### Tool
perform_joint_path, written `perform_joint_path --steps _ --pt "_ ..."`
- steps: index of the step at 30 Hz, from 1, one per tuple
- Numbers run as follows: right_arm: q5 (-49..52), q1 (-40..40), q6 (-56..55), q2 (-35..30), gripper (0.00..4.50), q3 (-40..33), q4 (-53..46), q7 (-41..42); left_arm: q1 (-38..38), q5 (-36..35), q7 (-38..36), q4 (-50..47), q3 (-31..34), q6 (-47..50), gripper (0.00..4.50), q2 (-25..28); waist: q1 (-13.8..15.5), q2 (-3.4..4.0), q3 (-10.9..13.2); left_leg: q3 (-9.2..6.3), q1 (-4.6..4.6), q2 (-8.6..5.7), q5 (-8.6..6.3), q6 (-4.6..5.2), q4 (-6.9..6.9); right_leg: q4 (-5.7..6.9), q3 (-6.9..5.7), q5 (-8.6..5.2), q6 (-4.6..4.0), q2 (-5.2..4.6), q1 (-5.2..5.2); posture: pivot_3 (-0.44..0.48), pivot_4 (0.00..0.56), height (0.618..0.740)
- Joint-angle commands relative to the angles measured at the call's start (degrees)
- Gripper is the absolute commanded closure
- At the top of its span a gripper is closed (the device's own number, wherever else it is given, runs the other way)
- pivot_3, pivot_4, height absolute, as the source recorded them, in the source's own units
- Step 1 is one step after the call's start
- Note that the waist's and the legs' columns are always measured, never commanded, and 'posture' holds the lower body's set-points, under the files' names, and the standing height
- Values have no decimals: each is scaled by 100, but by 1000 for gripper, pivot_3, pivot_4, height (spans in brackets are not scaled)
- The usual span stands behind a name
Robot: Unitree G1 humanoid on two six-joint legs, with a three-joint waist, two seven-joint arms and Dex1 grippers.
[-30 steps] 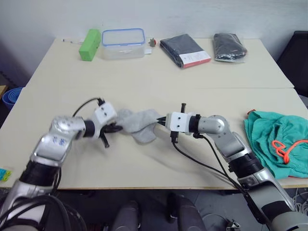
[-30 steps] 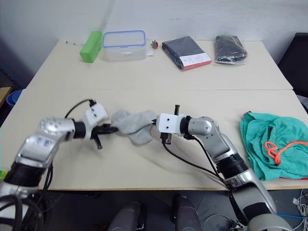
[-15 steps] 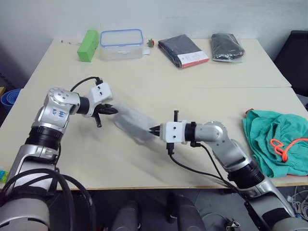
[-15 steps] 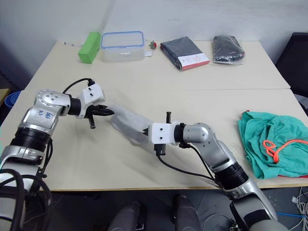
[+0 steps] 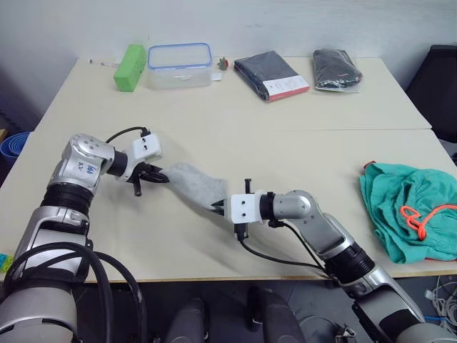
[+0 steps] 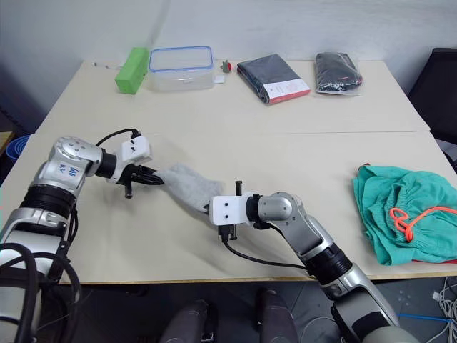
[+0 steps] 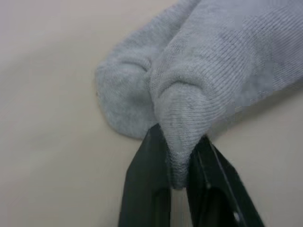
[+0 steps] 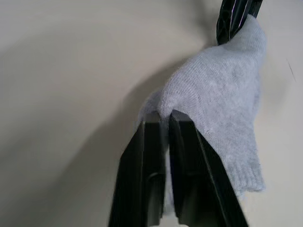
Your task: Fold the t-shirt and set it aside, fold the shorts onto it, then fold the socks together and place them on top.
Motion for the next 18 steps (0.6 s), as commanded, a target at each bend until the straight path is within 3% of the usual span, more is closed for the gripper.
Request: perform_joint_path --steps 1,6,13,18 --pt "303 -101 89 73 2797 -156 -114 145 -138 -72 -345 -249 158 133 2788 225 2 0 0 0 0 0 0 0 0 1 1 0 0 0 0 0 150 740" --pt "834 -155 446 19 1099 -506 -325 372 -260 -99 -192 -430 337 387 1227 223 17 -2 1 -2 0 0 0 0 3 3 1 0 0 -2 0 0 150 740" --pt "1095 -183 772 -11 1099 -784 -360 333 23 -207 219 -1115 615 1279 1227 152 14 -3 0 -4 0 0 0 0 5 6 1 0 1 -5 0 0 150 740" --pt "1065 -255 789 101 1099 -818 -299 184 -84 -446 807 -1071 919 3426 1227 -54 -14 -3 0 -1 1 2 -1 -2 4 13 7 0 1 2 -3 0 150 740"
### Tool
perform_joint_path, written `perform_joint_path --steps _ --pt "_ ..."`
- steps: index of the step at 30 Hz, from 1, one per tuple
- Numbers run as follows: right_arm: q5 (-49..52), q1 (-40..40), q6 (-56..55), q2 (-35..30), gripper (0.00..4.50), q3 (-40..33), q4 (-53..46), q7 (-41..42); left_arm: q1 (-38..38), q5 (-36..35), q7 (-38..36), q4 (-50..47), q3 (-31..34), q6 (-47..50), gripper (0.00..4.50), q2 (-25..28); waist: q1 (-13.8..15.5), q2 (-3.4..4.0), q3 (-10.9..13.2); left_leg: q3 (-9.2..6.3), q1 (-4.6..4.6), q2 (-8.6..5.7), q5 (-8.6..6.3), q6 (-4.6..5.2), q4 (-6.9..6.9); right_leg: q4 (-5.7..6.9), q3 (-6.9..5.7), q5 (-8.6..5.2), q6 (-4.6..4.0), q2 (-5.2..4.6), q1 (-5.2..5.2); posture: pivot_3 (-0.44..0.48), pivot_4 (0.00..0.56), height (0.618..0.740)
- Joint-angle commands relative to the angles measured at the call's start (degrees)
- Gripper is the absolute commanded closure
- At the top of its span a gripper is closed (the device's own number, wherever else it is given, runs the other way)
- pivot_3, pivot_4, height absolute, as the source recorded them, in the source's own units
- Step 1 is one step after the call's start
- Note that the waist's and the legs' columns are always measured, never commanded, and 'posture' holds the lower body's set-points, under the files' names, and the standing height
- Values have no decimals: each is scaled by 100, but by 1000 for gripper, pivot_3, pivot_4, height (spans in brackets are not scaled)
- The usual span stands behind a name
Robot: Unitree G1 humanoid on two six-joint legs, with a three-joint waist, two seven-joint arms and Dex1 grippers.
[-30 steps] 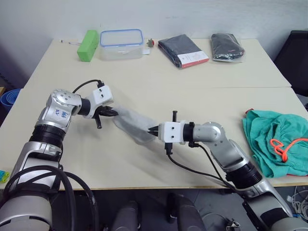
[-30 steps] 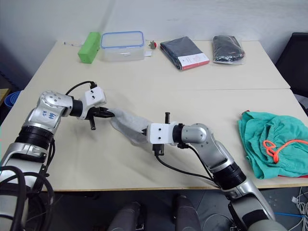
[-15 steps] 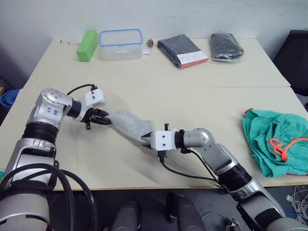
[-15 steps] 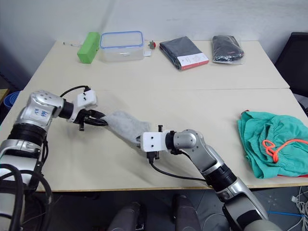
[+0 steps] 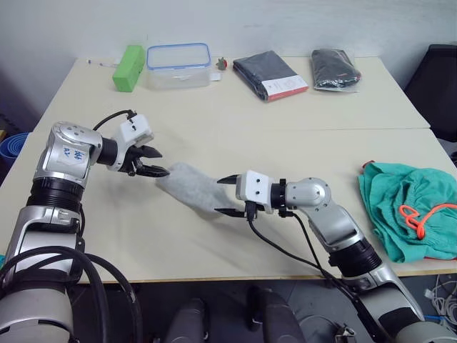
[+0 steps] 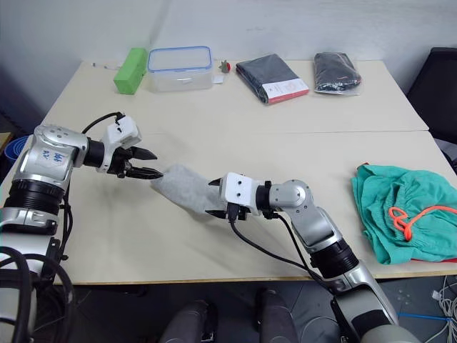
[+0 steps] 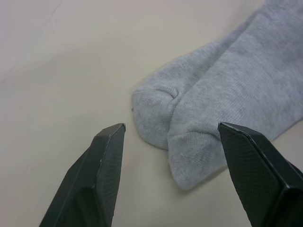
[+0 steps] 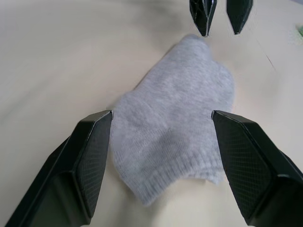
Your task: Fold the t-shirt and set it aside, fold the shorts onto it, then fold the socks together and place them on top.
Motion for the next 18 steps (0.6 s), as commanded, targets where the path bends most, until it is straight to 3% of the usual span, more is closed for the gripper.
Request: perform_joint_path --steps 1,8,11,18 --pt "82 -163 12 113 1099 -106 -126 -141 -182 -223 450 91 335 1375 1227 -69 3 0 0 0 0 1 0 0 0 1 0 0 0 1 0 0 150 740" --pt "59 -210 17 148 1099 -70 -130 -194 -124 -425 465 62 231 2188 1227 -141 16 0 0 0 0 -2 0 -2 0 0 5 0 0 -1 -1 0 150 740" --pt "36 -216 2 145 1058 -59 -115 -209 -131 -464 510 134 223 2148 1848 -218 18 0 0 0 0 -2 0 -2 0 1 7 0 0 -2 -1 0 150 740" --pt "8 -153 -2 87 1058 -59 -168 -210 -197 -647 387 170 244 2204 4078 -236 7 0 0 2 1 -2 0 -5 0 1 9 0 0 -1 -2 0 150 740"
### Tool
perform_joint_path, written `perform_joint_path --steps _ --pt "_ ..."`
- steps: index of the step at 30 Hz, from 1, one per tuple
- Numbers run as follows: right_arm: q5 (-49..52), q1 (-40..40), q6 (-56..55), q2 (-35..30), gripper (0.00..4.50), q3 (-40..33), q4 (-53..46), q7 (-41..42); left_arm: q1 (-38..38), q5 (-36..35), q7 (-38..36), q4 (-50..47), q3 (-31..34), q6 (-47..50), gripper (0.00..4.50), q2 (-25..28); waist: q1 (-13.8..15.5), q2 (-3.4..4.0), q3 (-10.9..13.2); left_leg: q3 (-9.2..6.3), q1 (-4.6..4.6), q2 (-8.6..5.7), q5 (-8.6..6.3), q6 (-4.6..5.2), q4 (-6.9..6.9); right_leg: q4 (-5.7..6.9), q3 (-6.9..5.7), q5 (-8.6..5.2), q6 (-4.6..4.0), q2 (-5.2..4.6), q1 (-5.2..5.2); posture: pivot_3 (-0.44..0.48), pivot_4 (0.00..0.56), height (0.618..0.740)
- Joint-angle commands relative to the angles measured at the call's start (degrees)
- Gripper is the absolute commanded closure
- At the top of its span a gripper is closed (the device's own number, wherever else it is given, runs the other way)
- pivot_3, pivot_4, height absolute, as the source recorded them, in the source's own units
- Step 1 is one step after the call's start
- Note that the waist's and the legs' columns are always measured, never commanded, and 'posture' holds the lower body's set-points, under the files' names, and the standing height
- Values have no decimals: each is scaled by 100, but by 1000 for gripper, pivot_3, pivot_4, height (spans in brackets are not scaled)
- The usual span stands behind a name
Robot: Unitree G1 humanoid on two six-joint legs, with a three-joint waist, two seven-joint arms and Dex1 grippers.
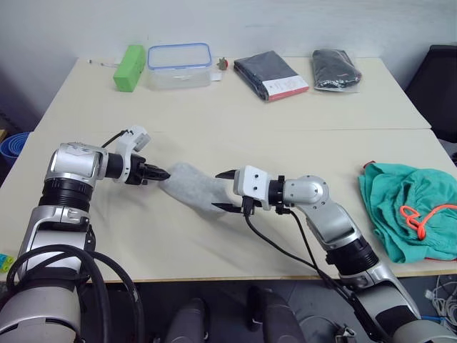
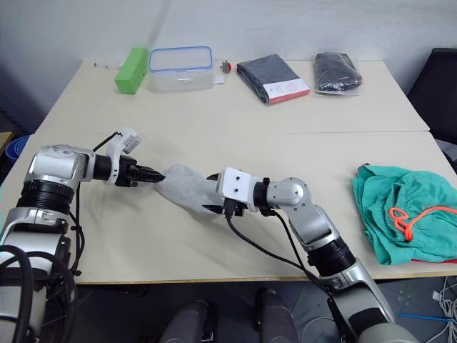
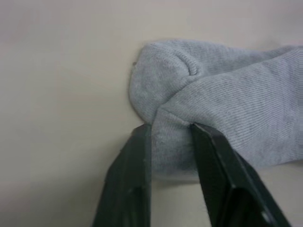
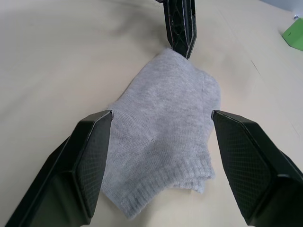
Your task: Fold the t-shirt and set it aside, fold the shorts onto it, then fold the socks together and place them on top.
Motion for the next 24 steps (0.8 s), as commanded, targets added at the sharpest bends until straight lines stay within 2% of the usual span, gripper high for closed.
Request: perform_joint_path --steps 1,14,17,24 --pt "24 -68 -62 -25 1058 -56 -178 -31 -175 -167 -102 -68 74 88 4445 50 2 0 0 0 0 0 0 0 0 0 0 0 0 1 0 0 150 740" --pt "-18 -54 -97 -69 1058 -71 -150 -74 -447 -119 -280 8 -89 -35 4480 253 6 0 0 2 0 -1 0 -1 0 0 1 0 0 1 -1 0 150 740" --pt "-35 -28 -104 -47 1058 -41 -164 -71 -346 -86 -423 -117 -254 -62 3898 365 4 0 0 5 3 -1 0 -1 0 1 5 0 0 1 -1 0 150 740" --pt "-64 -20 -144 -23 1058 -3 -138 -65 -283 -121 -391 -244 -422 135 1717 363 10 0 0 6 3 -2 -1 0 0 0 8 0 0 1 -1 0 150 740"
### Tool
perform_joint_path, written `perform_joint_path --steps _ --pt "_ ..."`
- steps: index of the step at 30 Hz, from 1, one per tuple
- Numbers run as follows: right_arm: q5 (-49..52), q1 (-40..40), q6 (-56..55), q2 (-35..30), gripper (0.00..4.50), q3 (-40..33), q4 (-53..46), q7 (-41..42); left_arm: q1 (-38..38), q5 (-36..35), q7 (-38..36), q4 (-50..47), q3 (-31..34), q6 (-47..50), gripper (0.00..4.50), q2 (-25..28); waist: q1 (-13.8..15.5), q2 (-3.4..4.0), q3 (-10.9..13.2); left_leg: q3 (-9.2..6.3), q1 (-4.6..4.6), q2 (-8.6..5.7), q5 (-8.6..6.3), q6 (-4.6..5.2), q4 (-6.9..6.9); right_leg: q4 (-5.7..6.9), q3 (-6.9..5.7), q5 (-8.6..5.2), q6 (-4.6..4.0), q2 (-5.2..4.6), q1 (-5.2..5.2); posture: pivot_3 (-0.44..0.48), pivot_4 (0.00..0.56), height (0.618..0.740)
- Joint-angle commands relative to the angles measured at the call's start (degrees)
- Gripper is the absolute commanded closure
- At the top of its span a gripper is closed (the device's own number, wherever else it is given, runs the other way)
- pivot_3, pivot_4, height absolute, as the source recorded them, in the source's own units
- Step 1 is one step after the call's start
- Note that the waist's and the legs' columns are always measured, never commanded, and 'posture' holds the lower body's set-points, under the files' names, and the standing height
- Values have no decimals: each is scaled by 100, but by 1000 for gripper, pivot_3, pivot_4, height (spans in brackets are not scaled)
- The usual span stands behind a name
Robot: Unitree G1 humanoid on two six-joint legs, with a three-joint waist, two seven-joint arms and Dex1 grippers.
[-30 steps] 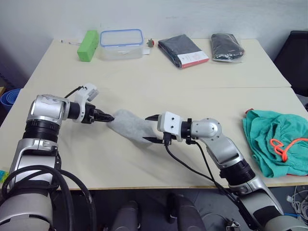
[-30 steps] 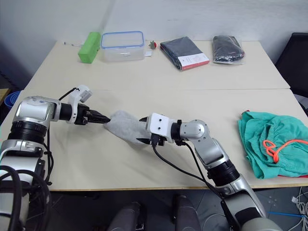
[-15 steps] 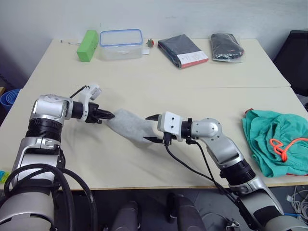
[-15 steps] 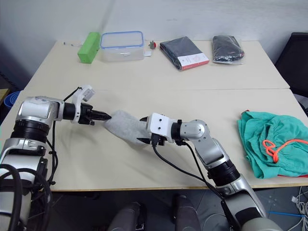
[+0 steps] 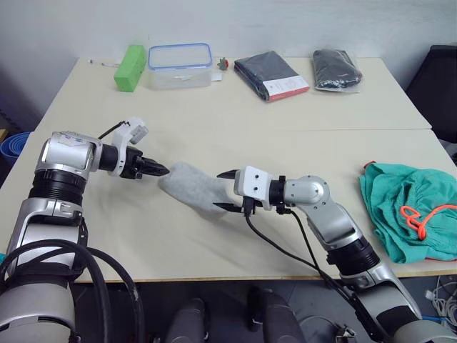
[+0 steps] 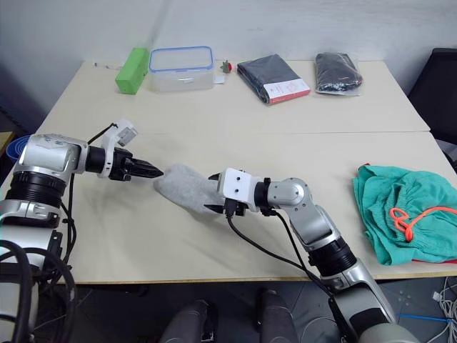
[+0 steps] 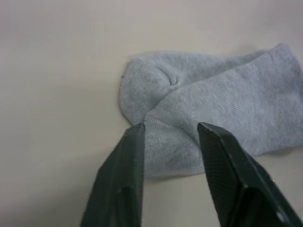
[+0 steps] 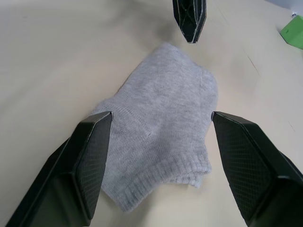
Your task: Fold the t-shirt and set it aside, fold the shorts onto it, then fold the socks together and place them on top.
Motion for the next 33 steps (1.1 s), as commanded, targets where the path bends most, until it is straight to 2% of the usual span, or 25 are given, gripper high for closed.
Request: perform_joint_path --steps 1,6,7,8,15,16,23,31,33 --pt "4 -38 -152 14 1058 12 -132 -19 56 24 -14 -205 -62 0 1432 47 0 0 0 0 0 0 0 0 0 0 0 0 0 0 0 0 150 740" --pt "31 -59 -132 37 1058 39 -146 25 176 139 135 -60 -209 -244 1432 -130 0 0 0 4 4 1 0 0 0 2 4 0 0 0 0 0 150 740" --pt "29 -60 -130 39 1058 41 -148 26 170 147 157 -13 -192 -282 1836 -153 2 -2 -1 4 3 1 0 0 0 2 4 0 0 1 0 0 150 740" --pt "27 -63 -129 40 1058 40 -149 26 165 146 154 16 -185 -304 1993 -165 2 -2 -1 4 4 1 0 0 0 2 5 0 0 0 0 0 150 740" --pt "42 -78 -99 27 1058 7 -158 19 107 59 72 -45 -140 -220 4257 -158 0 -2 -1 7 5 0 -1 1 0 3 6 0 0 0 0 0 150 740" --pt "37 -82 -106 22 1058 4 -149 20 70 37 27 -114 -128 -182 4476 -119 -3 -2 -1 7 5 0 -1 1 0 3 6 0 0 0 0 0 150 740" --pt "9 -105 -149 16 1058 -8 -81 -6 -201 111 -218 -405 -256 -59 4476 107 0 -2 -1 8 5 1 -1 2 0 2 6 0 0 1 0 0 150 740" --pt "-18 -108 -205 27 1058 -12 -33 -53 -345 271 -159 -217 -406 -448 4476 -24 -1 -2 -1 9 5 1 -1 2 0 2 7 0 0 1 0 0 150 740" --pt "-25 -98 -208 23 1058 -18 -41 -58 -315 284 -195 -226 -441 -437 3981 -13 -4 -2 -1 10 5 0 -1 2 0 2 8 0 0 1 0 0 150 740"
